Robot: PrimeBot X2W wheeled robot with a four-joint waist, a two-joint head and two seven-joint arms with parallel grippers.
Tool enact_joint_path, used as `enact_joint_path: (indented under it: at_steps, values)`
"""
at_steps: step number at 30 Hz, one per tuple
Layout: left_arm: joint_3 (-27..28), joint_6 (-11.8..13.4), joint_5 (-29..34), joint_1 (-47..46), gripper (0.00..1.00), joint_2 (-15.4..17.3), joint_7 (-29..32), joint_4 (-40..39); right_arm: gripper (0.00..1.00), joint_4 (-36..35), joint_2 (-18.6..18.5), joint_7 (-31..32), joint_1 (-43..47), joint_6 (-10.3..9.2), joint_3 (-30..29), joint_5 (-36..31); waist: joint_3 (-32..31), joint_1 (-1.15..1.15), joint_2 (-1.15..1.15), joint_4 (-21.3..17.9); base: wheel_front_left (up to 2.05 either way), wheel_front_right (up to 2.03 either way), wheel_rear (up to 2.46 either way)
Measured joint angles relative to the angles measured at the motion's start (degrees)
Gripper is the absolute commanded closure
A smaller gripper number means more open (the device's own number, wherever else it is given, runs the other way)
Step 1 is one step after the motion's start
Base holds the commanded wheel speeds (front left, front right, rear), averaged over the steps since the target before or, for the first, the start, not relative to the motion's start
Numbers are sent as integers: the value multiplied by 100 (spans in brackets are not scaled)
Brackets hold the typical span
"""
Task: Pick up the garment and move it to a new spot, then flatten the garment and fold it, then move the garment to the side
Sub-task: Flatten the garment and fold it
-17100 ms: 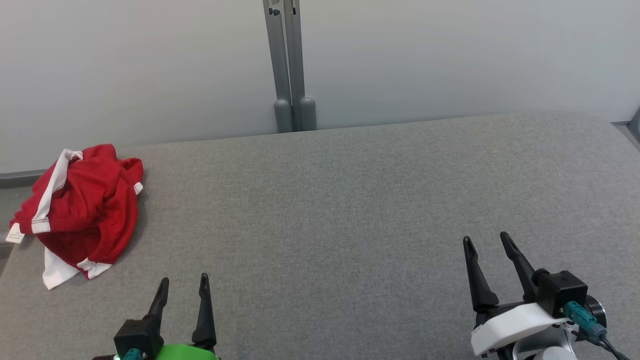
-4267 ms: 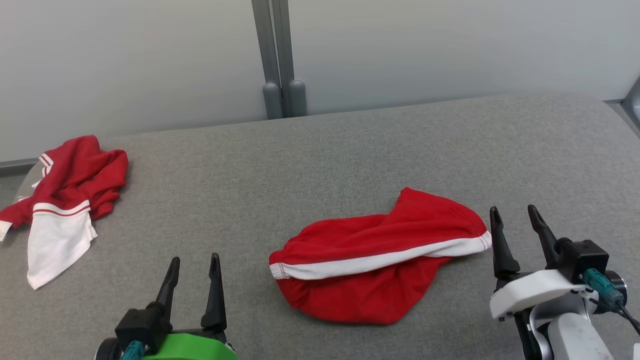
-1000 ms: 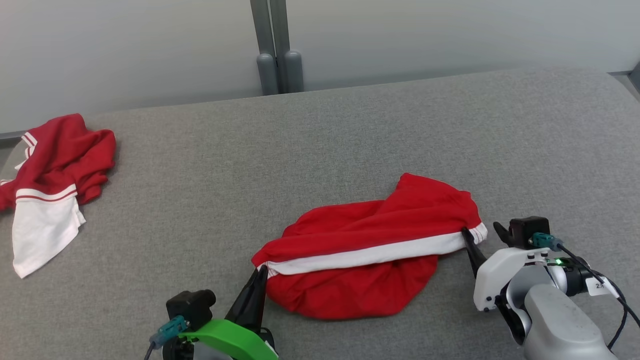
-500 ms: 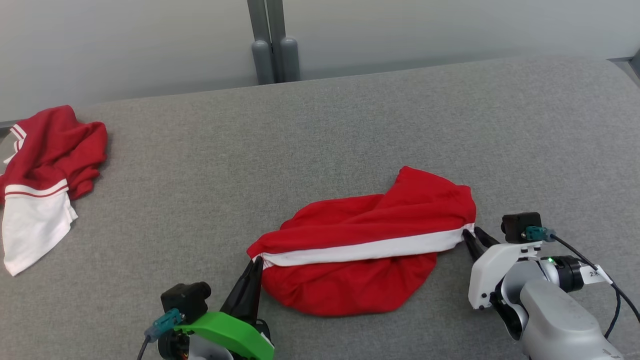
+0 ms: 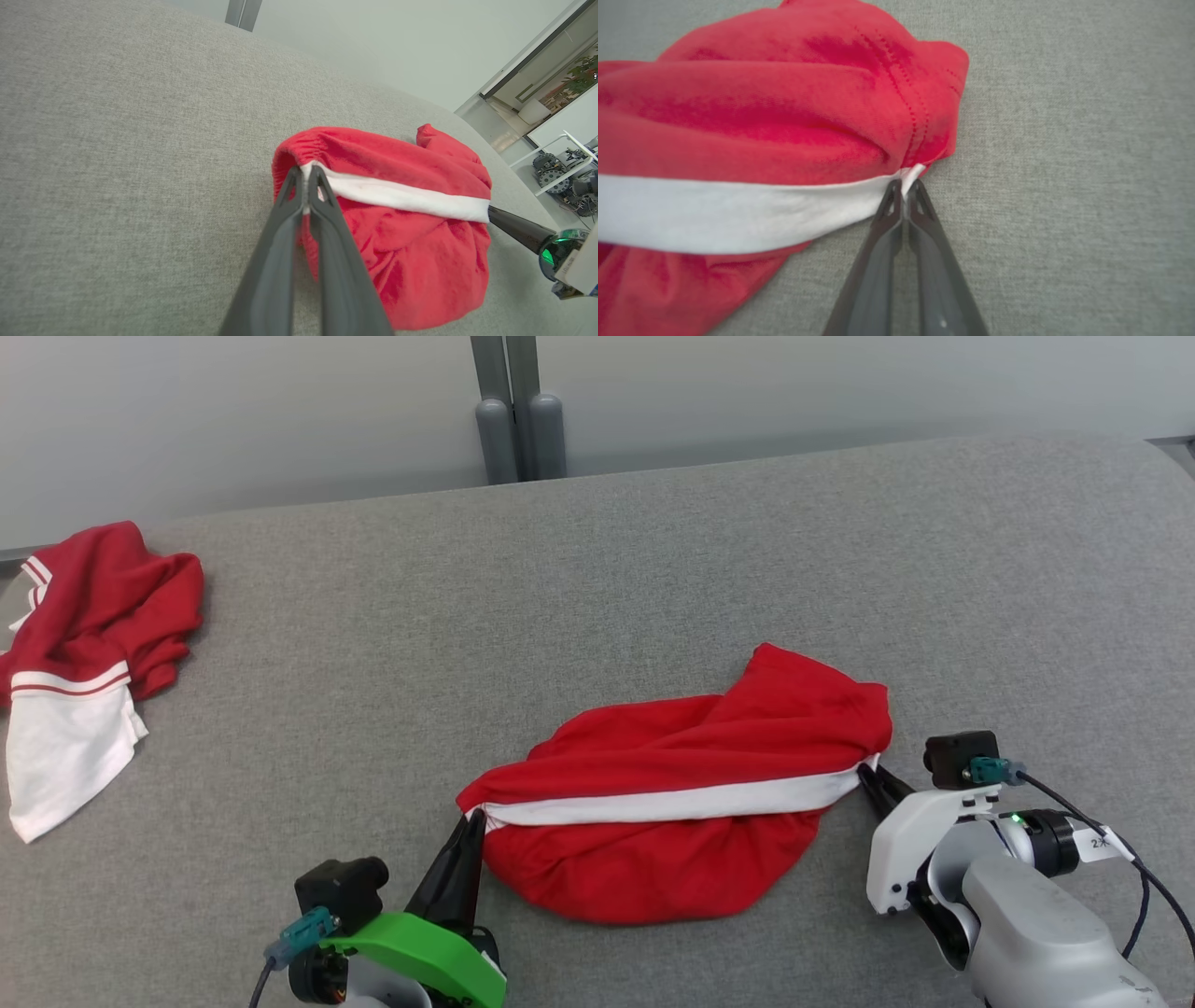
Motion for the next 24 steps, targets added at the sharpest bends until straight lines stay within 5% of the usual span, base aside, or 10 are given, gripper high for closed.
enact_joint_path:
  at_steps: [10,24]
  values:
    - [141,0,-52,3,100,-4,-45,-253,100,-736,-313,-420,130,1,-60,600,-188,0,0,-93,0,0,0]
    - [588,8,-397,-62,100,196,87,-2236,100,-4465,-1221,-159,1024,1,-993,1091,-795,0,0,-377,0,0,0]
